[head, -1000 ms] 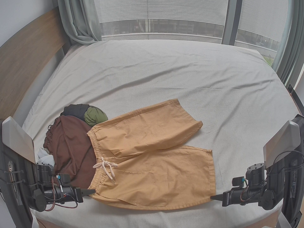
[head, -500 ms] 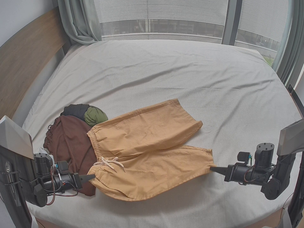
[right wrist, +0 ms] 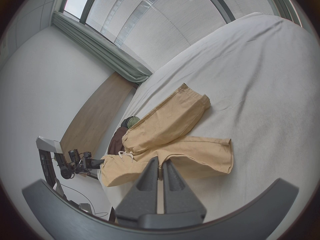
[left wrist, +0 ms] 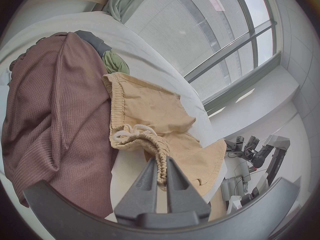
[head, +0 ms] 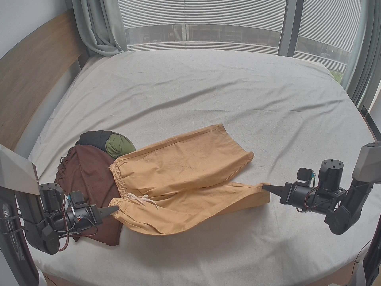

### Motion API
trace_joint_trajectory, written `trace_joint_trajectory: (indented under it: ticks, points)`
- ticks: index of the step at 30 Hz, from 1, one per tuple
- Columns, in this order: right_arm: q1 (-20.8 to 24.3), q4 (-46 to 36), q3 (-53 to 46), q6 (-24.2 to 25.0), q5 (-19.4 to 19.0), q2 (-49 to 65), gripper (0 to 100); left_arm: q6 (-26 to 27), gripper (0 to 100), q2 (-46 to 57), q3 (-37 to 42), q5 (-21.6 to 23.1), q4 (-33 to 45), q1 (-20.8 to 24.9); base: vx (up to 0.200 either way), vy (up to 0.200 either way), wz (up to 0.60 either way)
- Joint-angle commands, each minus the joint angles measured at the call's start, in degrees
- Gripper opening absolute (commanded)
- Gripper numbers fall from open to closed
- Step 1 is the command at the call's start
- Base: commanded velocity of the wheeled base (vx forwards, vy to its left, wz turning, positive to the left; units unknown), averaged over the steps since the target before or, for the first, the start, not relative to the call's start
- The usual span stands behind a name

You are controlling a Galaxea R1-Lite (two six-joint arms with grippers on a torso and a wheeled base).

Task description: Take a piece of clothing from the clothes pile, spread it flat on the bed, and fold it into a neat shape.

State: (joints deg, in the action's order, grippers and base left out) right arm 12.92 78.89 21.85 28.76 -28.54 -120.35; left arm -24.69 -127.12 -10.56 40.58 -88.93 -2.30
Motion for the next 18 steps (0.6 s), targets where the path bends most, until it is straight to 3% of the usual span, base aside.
trace_joint_trajectory:
  ticks: [1,6,18]
  points:
    - [0.44,-3.30,3.99,0.42,0.24,2.75,0,-1.59,0,1.88,-0.78,-0.59,-0.10,0.46,0.000,0.000,0.00]
    - [1.14,-7.52,7.25,1.48,0.41,5.30,0,-3.53,0,1.79,-1.92,-3.32,-0.10,1.34,0.000,0.000,0.00]
    - [0.61,-10.77,11.03,1.48,0.76,6.00,0,-5.55,0,1.88,-3.24,-4.64,-0.10,1.43,0.000,0.000,0.00]
